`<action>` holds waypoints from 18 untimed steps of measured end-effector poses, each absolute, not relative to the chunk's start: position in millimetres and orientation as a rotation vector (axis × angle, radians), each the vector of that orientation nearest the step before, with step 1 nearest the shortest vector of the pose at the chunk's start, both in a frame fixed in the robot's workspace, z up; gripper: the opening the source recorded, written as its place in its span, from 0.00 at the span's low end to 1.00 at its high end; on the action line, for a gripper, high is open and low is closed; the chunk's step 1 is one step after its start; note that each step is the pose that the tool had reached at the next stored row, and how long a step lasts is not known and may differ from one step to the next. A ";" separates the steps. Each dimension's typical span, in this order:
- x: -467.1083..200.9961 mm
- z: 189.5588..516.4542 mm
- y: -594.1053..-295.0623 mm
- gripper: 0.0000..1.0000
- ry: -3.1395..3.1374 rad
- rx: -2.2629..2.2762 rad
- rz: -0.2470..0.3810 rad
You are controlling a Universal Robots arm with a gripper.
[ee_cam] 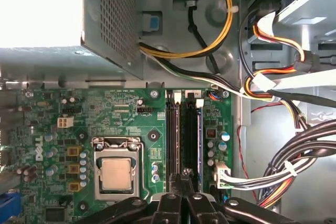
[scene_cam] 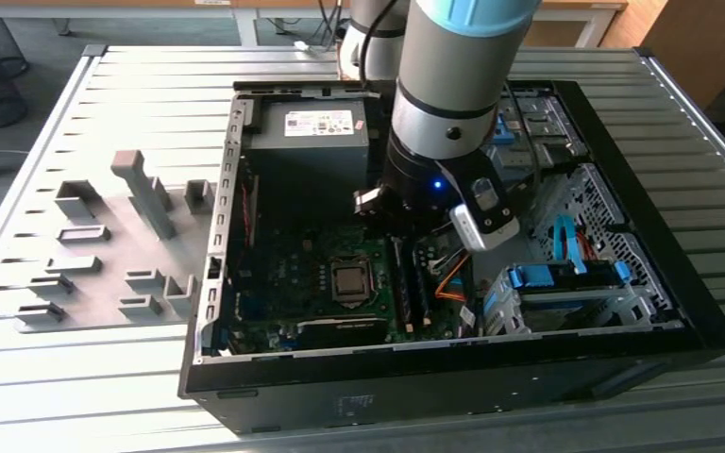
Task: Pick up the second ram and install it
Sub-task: 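Press down the second ram until it locks into place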
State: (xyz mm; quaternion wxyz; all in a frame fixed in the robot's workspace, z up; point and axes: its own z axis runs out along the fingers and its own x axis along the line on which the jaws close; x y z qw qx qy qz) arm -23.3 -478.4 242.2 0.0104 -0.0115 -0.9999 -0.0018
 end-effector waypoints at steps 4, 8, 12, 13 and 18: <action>-23.3 234.9 -478.4 0.11 -3.121 -0.036 -0.006; -23.3 228.0 -478.4 0.11 -3.121 -0.036 -0.006; -23.3 223.6 -478.4 0.11 -3.121 -0.036 -0.006; -23.3 222.7 -478.4 0.11 -3.121 -0.036 -0.006; -23.3 217.6 -478.6 0.11 -3.120 -0.036 -0.003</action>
